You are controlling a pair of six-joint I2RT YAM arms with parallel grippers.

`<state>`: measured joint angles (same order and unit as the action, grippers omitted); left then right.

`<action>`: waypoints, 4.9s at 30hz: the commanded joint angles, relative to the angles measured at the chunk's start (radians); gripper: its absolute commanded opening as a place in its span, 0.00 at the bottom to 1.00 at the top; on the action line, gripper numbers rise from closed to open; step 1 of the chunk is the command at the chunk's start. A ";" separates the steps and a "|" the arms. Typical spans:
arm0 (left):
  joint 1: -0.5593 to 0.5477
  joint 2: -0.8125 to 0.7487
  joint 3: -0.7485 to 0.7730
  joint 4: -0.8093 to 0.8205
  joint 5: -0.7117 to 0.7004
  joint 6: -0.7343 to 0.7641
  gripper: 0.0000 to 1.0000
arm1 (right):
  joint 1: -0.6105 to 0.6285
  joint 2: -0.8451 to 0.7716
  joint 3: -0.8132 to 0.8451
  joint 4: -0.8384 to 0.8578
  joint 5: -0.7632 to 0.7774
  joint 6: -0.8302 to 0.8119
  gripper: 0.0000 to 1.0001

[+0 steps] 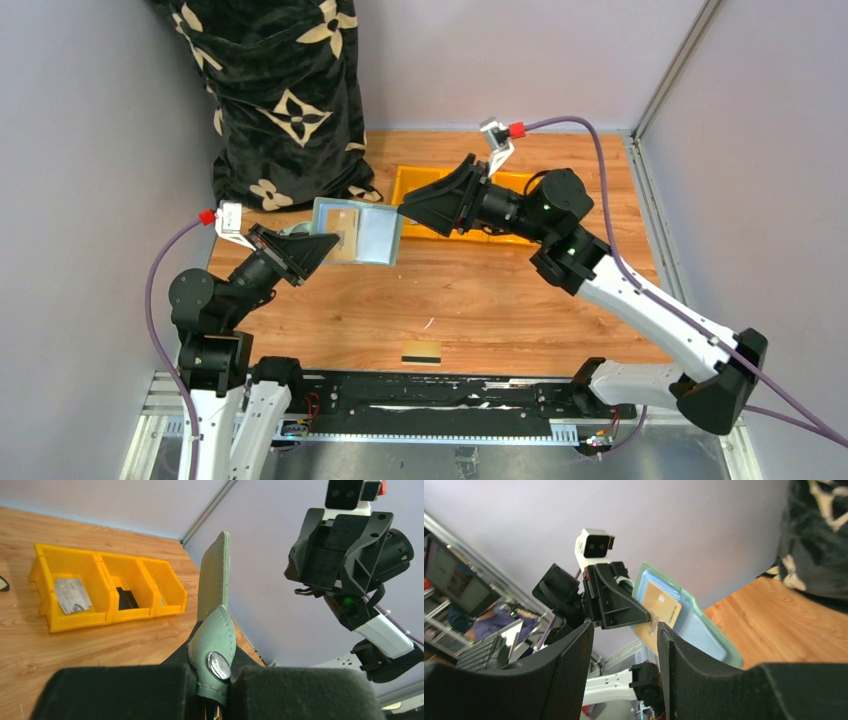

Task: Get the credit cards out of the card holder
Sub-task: Remove the credit card from the card holder, then place the credit card in the storage box.

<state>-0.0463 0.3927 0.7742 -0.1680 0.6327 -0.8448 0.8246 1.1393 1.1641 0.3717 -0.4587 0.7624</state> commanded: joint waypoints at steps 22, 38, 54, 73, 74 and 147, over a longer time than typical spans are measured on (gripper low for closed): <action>0.002 0.006 0.009 0.191 0.149 -0.179 0.00 | 0.095 0.242 0.043 0.062 -0.288 0.067 0.52; 0.002 0.006 -0.009 0.220 0.183 -0.198 0.05 | 0.123 0.295 0.088 0.216 -0.337 0.161 0.25; 0.002 0.004 -0.031 0.300 0.189 -0.317 0.27 | 0.122 0.272 0.023 0.330 -0.347 0.211 0.00; 0.002 0.010 0.007 0.335 0.193 -0.384 0.03 | 0.119 0.221 -0.078 0.458 -0.361 0.246 0.02; 0.001 0.010 0.007 0.335 0.192 -0.384 0.02 | 0.119 0.223 -0.078 0.465 -0.363 0.251 0.03; 0.002 0.068 0.113 0.148 0.288 -0.028 0.00 | -0.606 0.616 0.326 -0.926 0.344 -0.466 0.00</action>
<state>-0.0463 0.4637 0.8734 0.0044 0.9028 -0.9035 0.2302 1.6691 1.4235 -0.5034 -0.0891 0.3153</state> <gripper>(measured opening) 0.109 0.007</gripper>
